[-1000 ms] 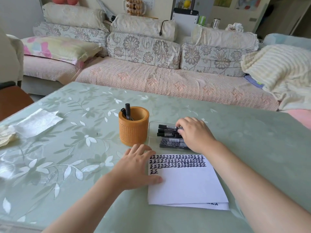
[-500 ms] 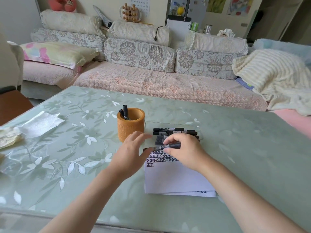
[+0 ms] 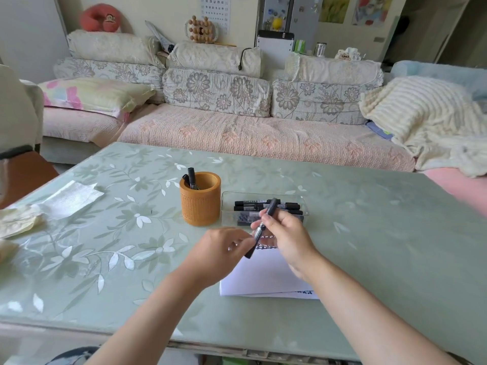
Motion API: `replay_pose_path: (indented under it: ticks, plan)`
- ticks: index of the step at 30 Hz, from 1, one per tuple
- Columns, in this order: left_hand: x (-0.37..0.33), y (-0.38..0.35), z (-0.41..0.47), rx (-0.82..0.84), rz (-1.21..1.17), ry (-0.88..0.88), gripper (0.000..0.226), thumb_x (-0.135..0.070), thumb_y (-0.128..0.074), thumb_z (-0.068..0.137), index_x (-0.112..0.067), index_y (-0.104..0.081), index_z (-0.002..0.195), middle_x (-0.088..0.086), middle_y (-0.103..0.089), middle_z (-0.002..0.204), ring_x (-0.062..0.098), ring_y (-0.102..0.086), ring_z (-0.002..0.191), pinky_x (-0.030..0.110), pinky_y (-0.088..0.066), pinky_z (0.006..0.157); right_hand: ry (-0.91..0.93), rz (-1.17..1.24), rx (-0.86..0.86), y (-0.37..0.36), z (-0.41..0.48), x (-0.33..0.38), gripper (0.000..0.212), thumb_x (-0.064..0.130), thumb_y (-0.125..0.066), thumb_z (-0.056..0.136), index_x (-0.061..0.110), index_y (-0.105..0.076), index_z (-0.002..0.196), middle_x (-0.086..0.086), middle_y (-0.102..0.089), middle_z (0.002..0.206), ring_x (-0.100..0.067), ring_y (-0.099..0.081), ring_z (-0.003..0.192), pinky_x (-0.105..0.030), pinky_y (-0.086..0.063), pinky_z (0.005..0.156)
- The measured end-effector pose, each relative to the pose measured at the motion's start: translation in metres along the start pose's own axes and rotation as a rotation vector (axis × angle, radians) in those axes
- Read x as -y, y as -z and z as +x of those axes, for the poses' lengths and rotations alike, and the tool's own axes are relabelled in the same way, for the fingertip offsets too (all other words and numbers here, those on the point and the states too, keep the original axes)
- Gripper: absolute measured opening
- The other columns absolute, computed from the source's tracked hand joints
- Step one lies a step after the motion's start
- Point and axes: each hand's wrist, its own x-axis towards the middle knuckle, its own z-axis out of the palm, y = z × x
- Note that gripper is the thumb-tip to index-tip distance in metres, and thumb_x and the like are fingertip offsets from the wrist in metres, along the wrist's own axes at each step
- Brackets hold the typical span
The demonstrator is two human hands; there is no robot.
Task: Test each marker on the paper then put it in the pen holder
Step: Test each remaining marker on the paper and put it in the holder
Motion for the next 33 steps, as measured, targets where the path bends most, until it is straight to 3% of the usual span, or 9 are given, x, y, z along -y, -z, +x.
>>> replay_pose_path:
  ticks: [5, 8, 11, 15, 17, 20, 24, 29, 33]
  plan:
    - [0.009, 0.002, 0.006, -0.172, 0.044, -0.038, 0.01, -0.028, -0.059, 0.093, -0.023, -0.067, 0.095, -0.013, -0.062, 0.083, 0.007, -0.059, 0.077, 0.02, -0.047, 0.066, 0.142, -0.499, 0.049, 0.018, 0.008, -0.011, 0.016, 0.023, -0.046, 0.102, 0.03, -0.059, 0.096, 0.006, -0.049, 0.064, -0.013, -0.048, 0.056, -0.029, -0.043, 0.056]
    - [0.011, -0.001, 0.009, -0.187, 0.077, -0.101, 0.028, -0.025, -0.06, 0.092, -0.025, -0.058, 0.119, -0.013, -0.057, 0.103, 0.003, -0.055, 0.093, 0.013, -0.043, 0.077, 0.156, -0.728, 0.149, 0.025, 0.007, -0.018, 0.013, 0.033, -0.048, 0.101, 0.034, -0.058, 0.093, 0.008, -0.045, 0.062, -0.01, -0.039, 0.056, -0.029, -0.032, 0.056]
    - [0.013, -0.006, 0.011, -0.134, 0.172, -0.179, 0.04, -0.02, -0.063, 0.091, -0.025, -0.057, 0.13, -0.012, -0.056, 0.117, 0.003, -0.048, 0.107, 0.005, -0.033, 0.09, 0.152, -0.826, 0.196, 0.026, 0.006, -0.02, 0.018, 0.036, -0.049, 0.101, 0.028, -0.059, 0.089, 0.009, -0.05, 0.069, -0.008, -0.044, 0.061, -0.026, -0.035, 0.059]
    - [0.019, -0.011, 0.015, -0.077, 0.264, -0.248, 0.023, -0.02, -0.06, 0.09, -0.023, -0.067, 0.112, -0.007, -0.061, 0.097, 0.012, -0.052, 0.089, 0.024, -0.046, 0.075, 0.197, -0.902, 0.285, 0.027, 0.008, -0.025, 0.017, 0.03, -0.048, 0.101, 0.024, -0.064, 0.104, 0.009, -0.052, 0.087, -0.012, -0.054, 0.085, -0.03, -0.044, 0.077]
    - [0.023, -0.01, 0.017, -0.047, 0.287, -0.24, 0.016, -0.024, -0.06, 0.091, -0.023, -0.067, 0.105, -0.007, -0.06, 0.089, 0.012, -0.052, 0.082, 0.028, -0.046, 0.068, 0.198, -0.94, 0.317, 0.028, 0.01, -0.027, 0.019, 0.032, -0.047, 0.102, 0.026, -0.064, 0.108, 0.008, -0.055, 0.088, -0.014, -0.054, 0.085, -0.03, -0.044, 0.076]
    - [0.029, -0.009, 0.018, -0.013, 0.303, -0.241, 0.015, -0.033, -0.058, 0.091, -0.024, -0.067, 0.1, -0.009, -0.058, 0.083, 0.011, -0.051, 0.077, 0.028, -0.046, 0.063, 0.203, -0.977, 0.337, 0.03, 0.013, -0.029, 0.02, 0.034, -0.047, 0.101, 0.029, -0.064, 0.109, 0.01, -0.057, 0.083, -0.015, -0.052, 0.081, -0.027, -0.04, 0.067]
    - [0.036, -0.008, 0.02, 0.002, 0.351, -0.255, 0.032, -0.044, -0.044, 0.092, -0.024, -0.068, 0.094, -0.009, -0.055, 0.075, 0.013, -0.049, 0.072, 0.032, -0.047, 0.059, 0.296, -1.0, 0.342, 0.029, 0.018, -0.032, 0.021, 0.032, -0.049, 0.101, 0.026, -0.065, 0.113, 0.002, -0.063, 0.091, -0.02, -0.055, 0.086, -0.035, -0.046, 0.077]
    - [0.035, -0.004, 0.022, 0.049, 0.279, -0.154, 0.02, -0.029, -0.055, 0.097, -0.017, -0.065, 0.083, -0.004, -0.051, 0.07, 0.013, -0.047, 0.066, 0.027, -0.037, 0.059, 0.569, -1.09, 0.278, 0.03, 0.025, -0.038, 0.019, 0.024, -0.059, 0.094, 0.021, -0.068, 0.11, 0.007, -0.049, 0.077, -0.017, -0.048, 0.075, -0.031, -0.04, 0.064]
    - [0.037, -0.001, 0.023, 0.108, 0.187, -0.056, 0.022, -0.029, -0.055, 0.097, -0.019, -0.063, 0.078, -0.005, -0.052, 0.067, 0.011, -0.047, 0.064, 0.02, -0.034, 0.057, 0.742, -1.203, 0.218, 0.03, 0.029, -0.039, 0.015, 0.022, -0.063, 0.087, 0.018, -0.069, 0.101, 0.004, -0.054, 0.075, -0.022, -0.05, 0.07, -0.029, -0.041, 0.062]
